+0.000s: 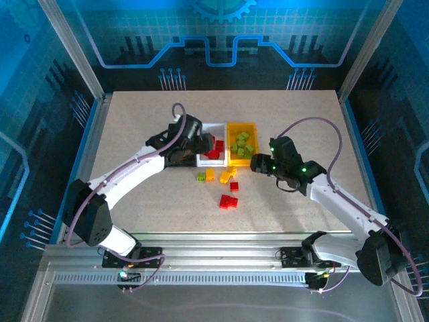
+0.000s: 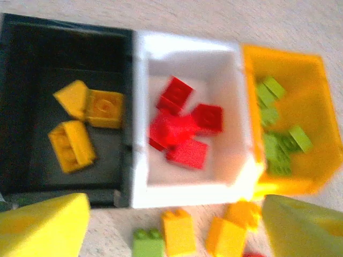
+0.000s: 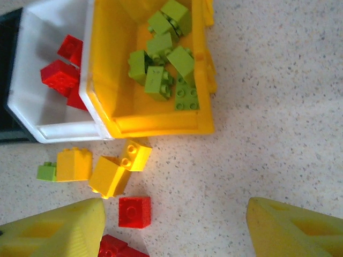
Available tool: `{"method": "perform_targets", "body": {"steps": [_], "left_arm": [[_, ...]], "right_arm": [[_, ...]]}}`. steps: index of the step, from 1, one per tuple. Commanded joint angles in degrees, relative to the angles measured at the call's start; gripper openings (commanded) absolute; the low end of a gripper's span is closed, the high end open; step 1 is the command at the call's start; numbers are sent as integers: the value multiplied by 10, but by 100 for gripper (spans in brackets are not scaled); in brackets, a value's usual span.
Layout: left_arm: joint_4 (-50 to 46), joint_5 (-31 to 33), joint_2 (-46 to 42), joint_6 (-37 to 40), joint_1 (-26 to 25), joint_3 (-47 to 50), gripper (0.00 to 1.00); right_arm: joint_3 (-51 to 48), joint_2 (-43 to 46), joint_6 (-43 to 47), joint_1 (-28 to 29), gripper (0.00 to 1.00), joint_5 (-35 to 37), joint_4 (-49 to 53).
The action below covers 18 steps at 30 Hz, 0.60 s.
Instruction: Sort the legos into containers by color
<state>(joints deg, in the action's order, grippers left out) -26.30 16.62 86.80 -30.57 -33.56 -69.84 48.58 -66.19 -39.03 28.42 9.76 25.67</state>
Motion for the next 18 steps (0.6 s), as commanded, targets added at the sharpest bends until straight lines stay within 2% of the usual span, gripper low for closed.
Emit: {"method": "perform_targets", "body": {"steps": [1, 3, 7, 18], "left_arm": [[13, -31, 14, -8, -36, 37, 73], [31, -44, 30, -17, -46, 52, 66], [58, -54, 69, -17, -53, 65, 60], [81, -18, 144, 5, -63, 65, 59]], "right_arm": [[-4, -1, -11, -7, 71, -6, -5], [-4, 1, -11, -7, 71, -5, -5], [-2, 5, -9, -7, 71, -4, -1], [1, 16, -1, -8, 71, 1, 7]]}}
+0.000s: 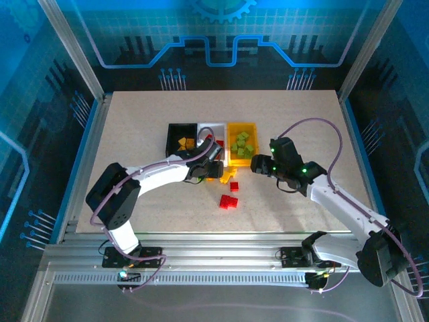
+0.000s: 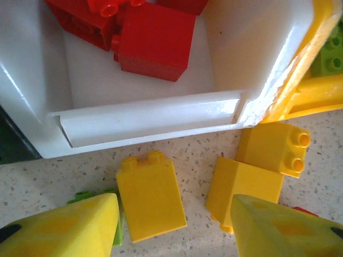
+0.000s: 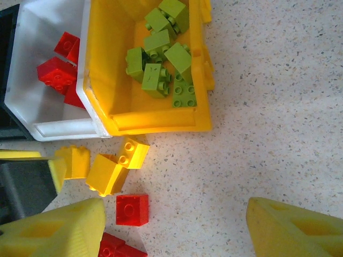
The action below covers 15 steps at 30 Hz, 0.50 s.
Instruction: Sort the legos into containers by color
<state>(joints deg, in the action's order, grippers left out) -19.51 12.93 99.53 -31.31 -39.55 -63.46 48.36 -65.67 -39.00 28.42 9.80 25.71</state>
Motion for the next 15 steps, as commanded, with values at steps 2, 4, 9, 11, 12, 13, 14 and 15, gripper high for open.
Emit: {"method": "perform_targets", "body": {"steps": [2, 4, 9, 11, 12, 13, 14, 15], "left_arm": [[11, 20, 29, 13, -3, -2, 62], [2, 18, 35, 9, -3, -4, 65], [1, 16, 19, 7, -14, 15, 72], [-5, 20, 23, 7, -14, 15, 64], [-7, 22, 27, 7, -14, 13, 61], [-10, 25, 30, 6, -15, 12, 58], [-14, 29, 34, 4, -14, 10, 56], [-15, 32, 36, 4, -15, 8, 55]], "right_arm": [[3, 11, 0, -8, 71, 0, 7], [4, 12, 1, -9, 71, 1, 8], [4, 13, 3, -11, 71, 2, 9], [4, 13, 2, -12, 71, 2, 6], [4, 12, 2, -12, 71, 1, 5], [5, 12, 1, -12, 71, 0, 4], [5, 12, 1, -12, 71, 0, 4], [5, 12, 1, -12, 71, 0, 5]]}}
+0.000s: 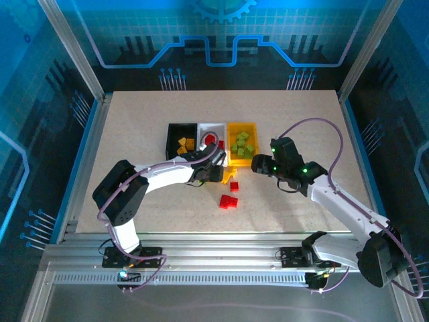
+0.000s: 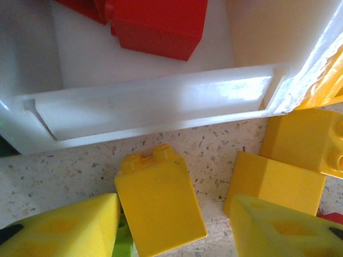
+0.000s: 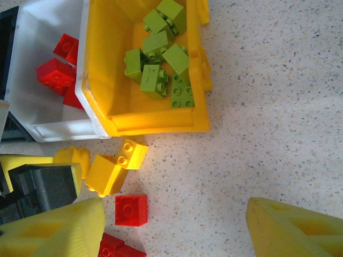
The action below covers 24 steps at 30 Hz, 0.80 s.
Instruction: Sort the legos into containers by color
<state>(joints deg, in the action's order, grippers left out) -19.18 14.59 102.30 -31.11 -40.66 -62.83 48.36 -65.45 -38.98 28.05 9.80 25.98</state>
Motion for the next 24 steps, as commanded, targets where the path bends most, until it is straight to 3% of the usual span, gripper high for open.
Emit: {"method": "perform_targets", "body": {"steps": [1, 10, 20, 24], "left_arm": [[-20, 16, 12, 2, -3, -1, 53], [-34, 15, -3, 0, -5, -6, 35], [-76, 57, -160, -12, 3, 11, 36], [-81, 66, -209, -8, 66, 25, 37]], "right_arm": [[4, 10, 0, -8, 71, 0, 3], [-1, 18, 1, -11, 71, 4, 6], [-4, 22, 0, -13, 71, 1, 3], [-8, 23, -1, -14, 71, 0, -1]]}}
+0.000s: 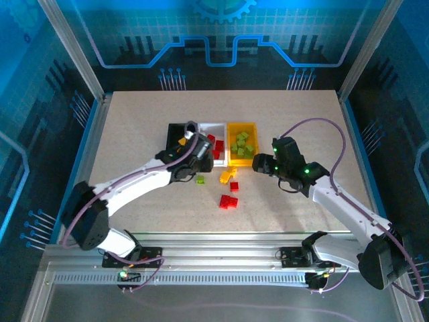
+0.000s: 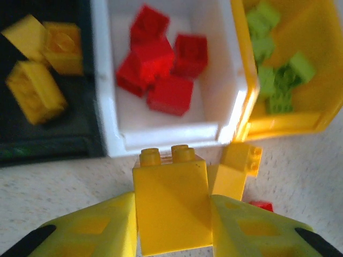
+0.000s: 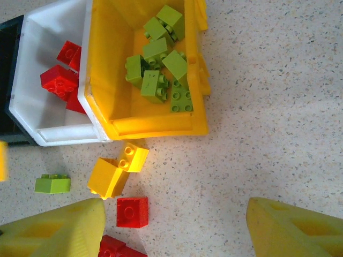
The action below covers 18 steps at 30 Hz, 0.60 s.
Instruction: Sort the legos into containers by color
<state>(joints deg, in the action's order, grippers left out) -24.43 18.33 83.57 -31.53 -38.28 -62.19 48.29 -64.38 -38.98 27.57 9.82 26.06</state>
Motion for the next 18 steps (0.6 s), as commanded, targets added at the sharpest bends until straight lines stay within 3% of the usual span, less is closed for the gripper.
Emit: {"method": "perform_targets", "body": {"steps": [1, 7, 15, 18], "left_arm": [[-25, 26, -26, 1, 65, 18, 37], [-5, 40, 36, 38, 151, -39, 37], [-25, 80, 180, 52, 197, -167, 37], [-46, 78, 214, 48, 205, -203, 50]], "right_arm": [[-8, 12, -2, -10, 71, -1, -2], [-11, 13, -3, -10, 71, -3, -1], [-7, 22, 0, -10, 71, 1, 14], [-6, 23, 1, -11, 72, 1, 20]]}}
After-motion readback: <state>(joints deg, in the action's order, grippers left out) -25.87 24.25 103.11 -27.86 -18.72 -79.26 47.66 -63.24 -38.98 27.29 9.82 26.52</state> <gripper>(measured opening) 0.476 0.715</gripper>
